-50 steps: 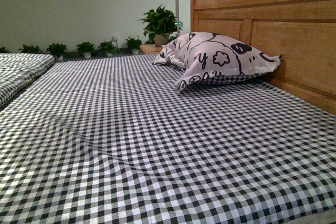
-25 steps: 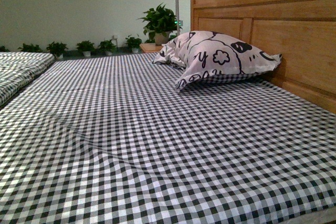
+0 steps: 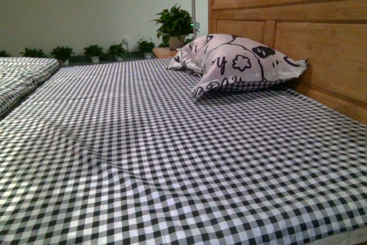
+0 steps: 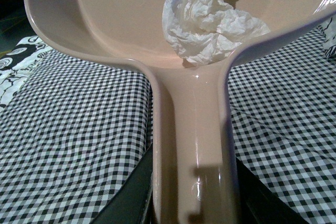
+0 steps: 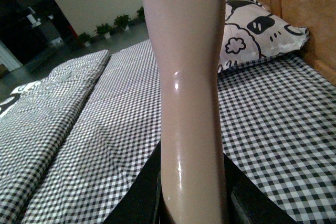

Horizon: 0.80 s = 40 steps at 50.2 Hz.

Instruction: Clean up trash

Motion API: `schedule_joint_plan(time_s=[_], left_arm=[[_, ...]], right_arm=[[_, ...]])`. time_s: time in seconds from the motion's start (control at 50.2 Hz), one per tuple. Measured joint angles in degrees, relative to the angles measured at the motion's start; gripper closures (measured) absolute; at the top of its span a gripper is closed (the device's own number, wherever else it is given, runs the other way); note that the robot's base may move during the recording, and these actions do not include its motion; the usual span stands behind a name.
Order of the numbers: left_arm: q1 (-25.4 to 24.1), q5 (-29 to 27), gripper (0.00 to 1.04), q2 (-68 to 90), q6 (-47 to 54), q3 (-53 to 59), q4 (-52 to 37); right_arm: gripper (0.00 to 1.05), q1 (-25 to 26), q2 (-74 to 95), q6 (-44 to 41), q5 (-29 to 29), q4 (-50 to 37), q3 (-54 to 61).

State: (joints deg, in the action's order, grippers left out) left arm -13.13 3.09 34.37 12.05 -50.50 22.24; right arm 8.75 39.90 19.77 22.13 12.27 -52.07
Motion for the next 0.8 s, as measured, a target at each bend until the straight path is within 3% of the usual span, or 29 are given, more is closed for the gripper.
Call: schedule_joint_plan(time_s=[0.797], left_arm=[[0.0,0.0,0.79,0.0,-0.1,0.0,0.0]], right_arm=[[0.85,0.0,0.0,0.0,0.0,0.0,0.0]])
